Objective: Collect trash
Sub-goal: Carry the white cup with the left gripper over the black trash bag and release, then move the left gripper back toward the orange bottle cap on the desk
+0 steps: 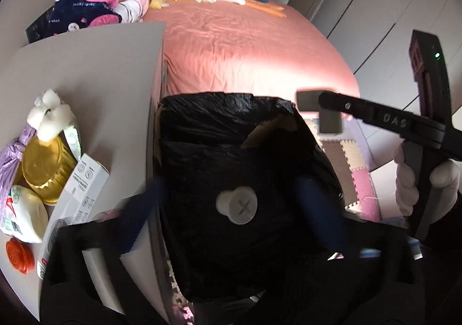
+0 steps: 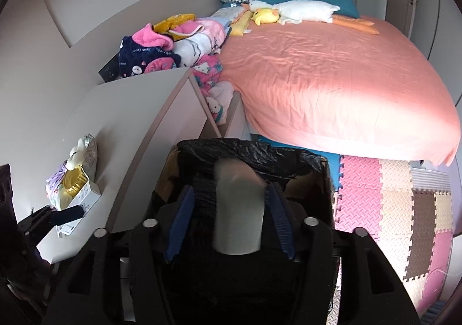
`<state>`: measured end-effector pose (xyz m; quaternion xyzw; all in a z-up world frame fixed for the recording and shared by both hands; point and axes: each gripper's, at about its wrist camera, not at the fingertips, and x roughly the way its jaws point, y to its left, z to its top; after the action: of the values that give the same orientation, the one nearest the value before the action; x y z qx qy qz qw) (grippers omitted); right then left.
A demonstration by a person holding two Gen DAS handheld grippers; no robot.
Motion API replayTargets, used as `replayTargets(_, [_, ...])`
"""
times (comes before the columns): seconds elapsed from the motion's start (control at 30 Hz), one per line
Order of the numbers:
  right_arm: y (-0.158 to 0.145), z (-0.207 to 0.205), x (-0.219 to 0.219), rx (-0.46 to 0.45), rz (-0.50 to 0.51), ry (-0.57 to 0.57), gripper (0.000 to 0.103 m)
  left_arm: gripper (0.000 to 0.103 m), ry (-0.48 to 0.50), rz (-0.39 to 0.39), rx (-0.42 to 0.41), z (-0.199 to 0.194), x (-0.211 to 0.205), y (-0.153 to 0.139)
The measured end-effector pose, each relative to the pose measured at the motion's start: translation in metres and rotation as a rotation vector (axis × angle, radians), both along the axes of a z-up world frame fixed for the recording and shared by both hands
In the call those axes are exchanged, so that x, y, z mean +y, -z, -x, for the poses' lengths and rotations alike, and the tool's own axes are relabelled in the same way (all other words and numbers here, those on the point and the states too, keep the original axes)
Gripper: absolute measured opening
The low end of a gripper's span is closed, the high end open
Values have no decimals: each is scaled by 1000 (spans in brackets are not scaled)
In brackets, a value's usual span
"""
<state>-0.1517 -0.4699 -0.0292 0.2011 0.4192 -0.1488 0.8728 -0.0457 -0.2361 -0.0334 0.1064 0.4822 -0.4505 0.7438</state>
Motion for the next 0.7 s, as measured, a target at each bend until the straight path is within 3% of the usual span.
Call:
replayTargets(0.1, [-4, 8, 1, -18, 43, 26, 71, 97, 13, -10, -1, 4, -5, 3])
replayTargets(0.33, [-8, 13, 2, -28, 69, 38, 71, 97, -32, -16, -6, 3, 3, 3])
replayTargets(0.7, [-7, -4, 24, -26, 74, -38, 71, 97, -134, -24, -24, -7, 35, 3])
